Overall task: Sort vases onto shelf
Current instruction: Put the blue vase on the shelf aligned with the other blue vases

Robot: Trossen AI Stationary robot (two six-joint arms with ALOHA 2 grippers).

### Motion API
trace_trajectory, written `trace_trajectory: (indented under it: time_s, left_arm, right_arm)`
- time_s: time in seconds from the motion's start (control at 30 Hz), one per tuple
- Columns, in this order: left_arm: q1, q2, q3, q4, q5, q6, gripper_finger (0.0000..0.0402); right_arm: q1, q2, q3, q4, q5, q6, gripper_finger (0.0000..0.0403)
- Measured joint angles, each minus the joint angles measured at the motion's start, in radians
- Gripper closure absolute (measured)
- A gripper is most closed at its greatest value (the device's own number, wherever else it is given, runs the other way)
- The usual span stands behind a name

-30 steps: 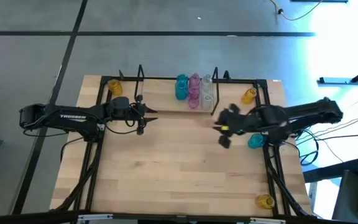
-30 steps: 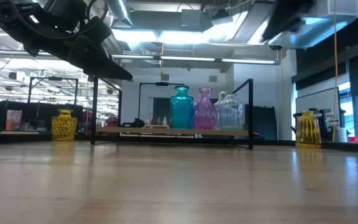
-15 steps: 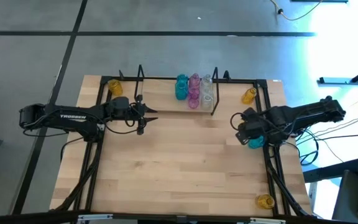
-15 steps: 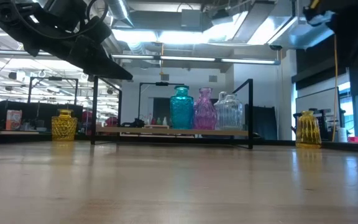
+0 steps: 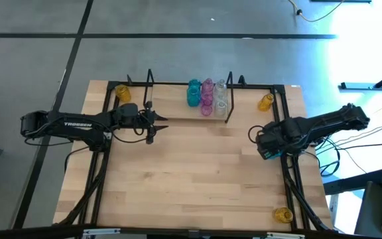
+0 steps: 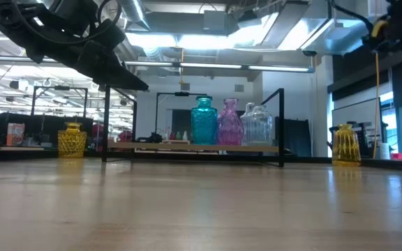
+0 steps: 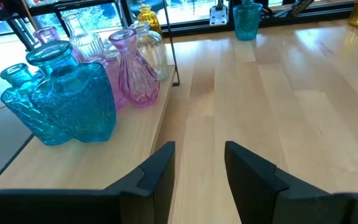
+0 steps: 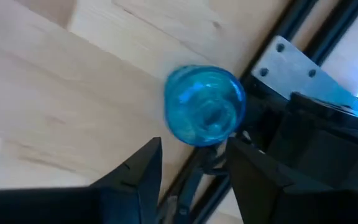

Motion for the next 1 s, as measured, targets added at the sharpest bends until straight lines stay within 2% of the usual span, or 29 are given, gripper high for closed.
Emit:
trace_trajectory:
  time_s: [0.37,0.53,0.73,1.0]
  left_arm:
    - [0.0,0.0,0.0,-0.001,0.0,-0.003,0.0269]
    - [0.0,0.0,0.0,-0.011,0.0,-0.005,0.0269]
    - [0.0,0.0,0.0,-0.016,0.0,-0.005,0.0269]
    - [0.0,0.0,0.0,-0.017,0.0,-0.004,0.0269]
  right_arm:
    - [-0.002,-0.011,-0.089,0.008,-0.013,0.018,0.0241]
    - [-0.062,-0.011,-0.131,0.012,-0.013,0.004,0.0241]
    - [-0.151,-0.013,-0.174,0.066,-0.032,-0.106,0.0241]
    - [-0.171,-0.012,-0.176,0.068,-0.042,-0.128,0.0241]
